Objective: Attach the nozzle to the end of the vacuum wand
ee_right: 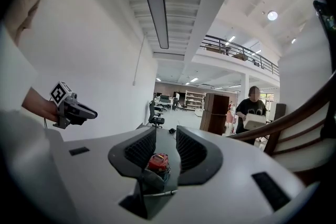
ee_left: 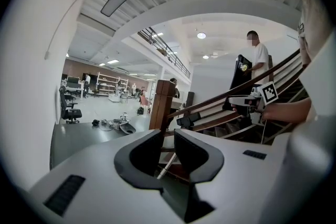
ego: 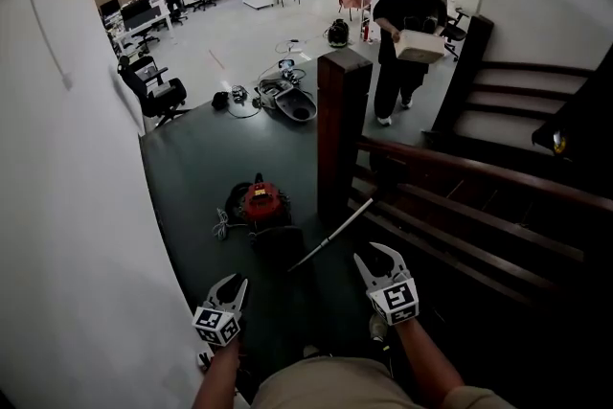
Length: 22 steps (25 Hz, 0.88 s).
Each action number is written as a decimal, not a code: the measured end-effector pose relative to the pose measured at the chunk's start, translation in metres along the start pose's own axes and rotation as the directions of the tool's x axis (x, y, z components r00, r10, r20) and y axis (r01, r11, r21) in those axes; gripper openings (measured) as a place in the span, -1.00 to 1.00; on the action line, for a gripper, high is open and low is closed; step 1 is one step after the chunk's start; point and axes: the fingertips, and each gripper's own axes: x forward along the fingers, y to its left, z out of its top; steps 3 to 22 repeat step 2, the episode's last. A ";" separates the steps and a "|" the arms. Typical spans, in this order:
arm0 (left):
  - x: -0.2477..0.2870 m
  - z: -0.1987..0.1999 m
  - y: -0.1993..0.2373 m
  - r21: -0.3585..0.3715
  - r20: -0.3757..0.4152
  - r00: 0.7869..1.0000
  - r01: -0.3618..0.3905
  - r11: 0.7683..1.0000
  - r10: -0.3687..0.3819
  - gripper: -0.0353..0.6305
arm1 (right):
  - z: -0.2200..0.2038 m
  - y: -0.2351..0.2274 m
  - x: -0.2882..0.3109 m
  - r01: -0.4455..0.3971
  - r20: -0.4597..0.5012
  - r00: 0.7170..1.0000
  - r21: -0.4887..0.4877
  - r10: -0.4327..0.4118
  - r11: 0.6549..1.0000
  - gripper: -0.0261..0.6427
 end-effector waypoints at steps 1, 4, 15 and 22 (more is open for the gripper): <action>0.000 0.001 -0.001 -0.001 0.001 1.000 0.002 1.000 -0.002 -0.69 | 0.000 0.000 0.000 0.001 0.000 1.000 0.001 -0.001 1.000 -0.55; 0.001 0.002 -0.002 -0.002 0.003 1.000 0.004 1.000 -0.004 -0.69 | -0.001 0.000 0.000 0.002 0.000 1.000 0.003 -0.002 1.000 -0.55; 0.001 0.002 -0.002 -0.002 0.003 1.000 0.004 1.000 -0.004 -0.69 | -0.001 0.000 0.000 0.002 0.000 1.000 0.003 -0.002 1.000 -0.55; 0.001 0.002 -0.002 -0.002 0.003 1.000 0.004 1.000 -0.004 -0.69 | -0.001 0.000 0.000 0.002 0.000 1.000 0.003 -0.002 1.000 -0.55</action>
